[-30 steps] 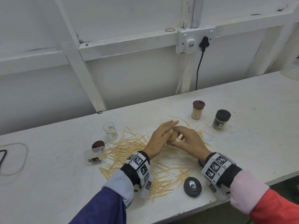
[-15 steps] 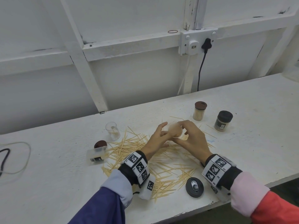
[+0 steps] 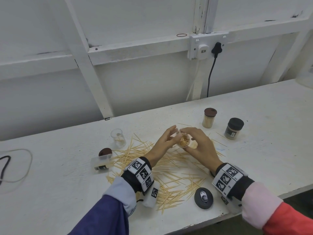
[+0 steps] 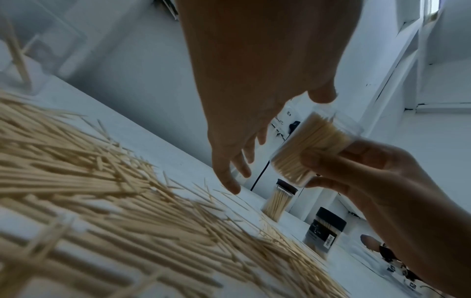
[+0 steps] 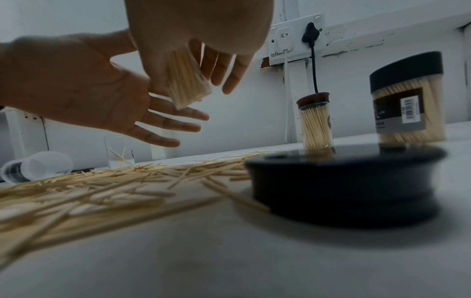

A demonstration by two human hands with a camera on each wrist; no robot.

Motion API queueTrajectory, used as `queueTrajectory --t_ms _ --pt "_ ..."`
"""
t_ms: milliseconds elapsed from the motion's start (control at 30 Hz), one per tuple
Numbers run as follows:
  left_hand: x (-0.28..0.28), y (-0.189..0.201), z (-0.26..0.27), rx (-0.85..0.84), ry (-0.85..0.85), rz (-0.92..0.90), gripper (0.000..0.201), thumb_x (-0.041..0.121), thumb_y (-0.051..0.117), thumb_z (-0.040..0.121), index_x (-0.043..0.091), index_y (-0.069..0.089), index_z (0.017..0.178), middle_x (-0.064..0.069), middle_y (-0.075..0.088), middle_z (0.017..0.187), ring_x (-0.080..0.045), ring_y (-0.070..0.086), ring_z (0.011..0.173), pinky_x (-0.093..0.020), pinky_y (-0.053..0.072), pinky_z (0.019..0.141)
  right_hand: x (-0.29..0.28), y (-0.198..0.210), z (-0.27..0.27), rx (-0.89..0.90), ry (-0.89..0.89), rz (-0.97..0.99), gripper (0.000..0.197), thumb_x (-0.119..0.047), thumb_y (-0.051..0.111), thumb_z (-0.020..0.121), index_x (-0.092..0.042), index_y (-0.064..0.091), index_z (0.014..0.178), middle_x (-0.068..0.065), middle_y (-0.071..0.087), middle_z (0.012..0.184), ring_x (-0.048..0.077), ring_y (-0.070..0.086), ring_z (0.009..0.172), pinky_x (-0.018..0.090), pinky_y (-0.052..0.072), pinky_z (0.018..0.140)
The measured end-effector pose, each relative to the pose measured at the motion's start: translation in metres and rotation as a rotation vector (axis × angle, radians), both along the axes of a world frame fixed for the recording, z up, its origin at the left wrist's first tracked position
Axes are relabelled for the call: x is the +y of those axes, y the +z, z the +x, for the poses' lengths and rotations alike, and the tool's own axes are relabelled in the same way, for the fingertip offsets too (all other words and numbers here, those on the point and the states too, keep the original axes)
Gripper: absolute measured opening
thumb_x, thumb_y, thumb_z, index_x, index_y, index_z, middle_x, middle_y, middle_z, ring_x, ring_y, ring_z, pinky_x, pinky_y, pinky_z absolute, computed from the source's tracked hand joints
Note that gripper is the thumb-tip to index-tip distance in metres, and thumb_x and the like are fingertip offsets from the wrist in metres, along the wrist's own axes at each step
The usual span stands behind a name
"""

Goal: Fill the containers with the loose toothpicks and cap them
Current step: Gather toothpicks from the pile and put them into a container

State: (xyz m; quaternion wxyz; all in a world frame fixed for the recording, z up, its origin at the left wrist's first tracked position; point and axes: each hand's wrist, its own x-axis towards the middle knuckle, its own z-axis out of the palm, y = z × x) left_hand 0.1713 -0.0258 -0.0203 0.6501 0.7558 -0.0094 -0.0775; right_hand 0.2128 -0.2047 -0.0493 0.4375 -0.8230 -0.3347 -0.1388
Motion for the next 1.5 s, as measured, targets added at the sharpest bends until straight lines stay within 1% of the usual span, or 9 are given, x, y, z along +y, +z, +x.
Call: queueTrajectory --t_ms 133,367,633,767,1000,1200,1333,1400,1500 --pt "0.000 -0.001 -0.001 0.032 -0.001 -0.026 0.085 0.074 0.042 0.082 0.028 0.027 0.151 0.007 0.034 0.152 -0.009 0.038 0.135 -0.035 0.039 0.108 0.000 0.000 0.000 -0.105 -0.079 -0.027 0.044 -0.029 0.082 0.075 -0.019 0.064 0.115 -0.010 0.061 0.110 0.009 0.056 0.103 0.030 0.052 0.077" --pt "-0.003 -0.001 0.000 0.030 -0.014 -0.041 0.105 0.091 0.041 0.065 0.029 0.031 0.150 0.006 0.038 0.149 -0.010 0.040 0.134 -0.037 0.041 0.107 -0.001 0.003 0.001 -0.132 -0.143 -0.051 0.042 -0.033 0.080 0.074 -0.016 0.065 0.109 -0.007 0.062 0.105 0.012 0.056 0.096 0.030 0.049 0.076" --pt "-0.010 -0.003 0.003 0.079 -0.023 -0.061 0.075 0.068 0.039 0.085 0.027 0.032 0.148 0.003 0.044 0.145 -0.011 0.044 0.132 -0.038 0.045 0.105 -0.002 0.004 0.003 -0.100 -0.183 -0.040 0.043 -0.023 0.082 0.067 -0.015 0.063 0.105 -0.005 0.058 0.101 0.014 0.055 0.092 0.033 0.049 0.071" --pt "-0.013 0.000 0.004 0.076 -0.009 -0.112 0.068 0.062 0.047 0.088 0.024 0.040 0.143 -0.001 0.055 0.133 -0.013 0.056 0.119 -0.034 0.052 0.097 -0.001 0.003 0.002 -0.018 -0.136 -0.063 0.049 -0.035 0.085 0.068 -0.019 0.057 0.104 -0.009 0.056 0.102 0.011 0.053 0.093 0.029 0.047 0.071" --pt "-0.013 -0.003 0.010 0.012 0.061 -0.008 0.056 0.060 0.048 0.084 0.030 0.049 0.131 0.008 0.062 0.121 -0.004 0.060 0.109 -0.028 0.051 0.087 -0.005 -0.001 0.004 0.154 0.096 -0.008 0.062 -0.040 0.072 0.077 -0.032 0.049 0.134 -0.019 0.054 0.132 0.002 0.049 0.122 0.027 0.045 0.098" --pt "-0.014 -0.006 0.012 0.005 0.020 0.006 0.088 0.080 0.033 0.075 0.030 0.035 0.147 0.008 0.044 0.145 -0.009 0.046 0.130 -0.029 0.042 0.101 -0.005 0.002 0.003 0.045 -0.068 -0.008 0.047 -0.050 0.075 0.071 -0.028 0.059 0.108 -0.020 0.060 0.103 -0.001 0.054 0.096 0.019 0.045 0.079" --pt "-0.014 -0.008 0.012 0.029 -0.003 -0.006 0.088 0.081 0.033 0.074 0.030 0.036 0.146 0.008 0.045 0.144 -0.008 0.046 0.130 -0.039 0.040 0.109 -0.008 0.005 0.005 0.082 -0.206 0.041 0.048 -0.049 0.081 0.068 -0.027 0.053 0.100 -0.015 0.057 0.095 0.002 0.054 0.089 0.023 0.044 0.073" --pt "-0.014 -0.008 0.011 0.036 -0.015 -0.012 0.088 0.080 0.035 0.073 0.031 0.036 0.146 0.008 0.046 0.144 -0.006 0.046 0.129 -0.038 0.041 0.108 -0.008 0.005 0.004 0.050 -0.174 -0.032 0.054 -0.060 0.075 0.066 -0.024 0.053 0.100 -0.012 0.056 0.093 0.009 0.054 0.085 0.029 0.045 0.072" --pt "-0.015 -0.008 0.011 0.046 -0.043 -0.018 0.084 0.078 0.039 0.075 0.032 0.036 0.145 0.007 0.046 0.144 -0.005 0.048 0.127 -0.034 0.044 0.104 -0.009 0.006 0.006 0.090 -0.258 0.026 0.055 -0.055 0.080 0.066 -0.022 0.050 0.098 -0.009 0.054 0.091 0.012 0.052 0.083 0.032 0.046 0.069"
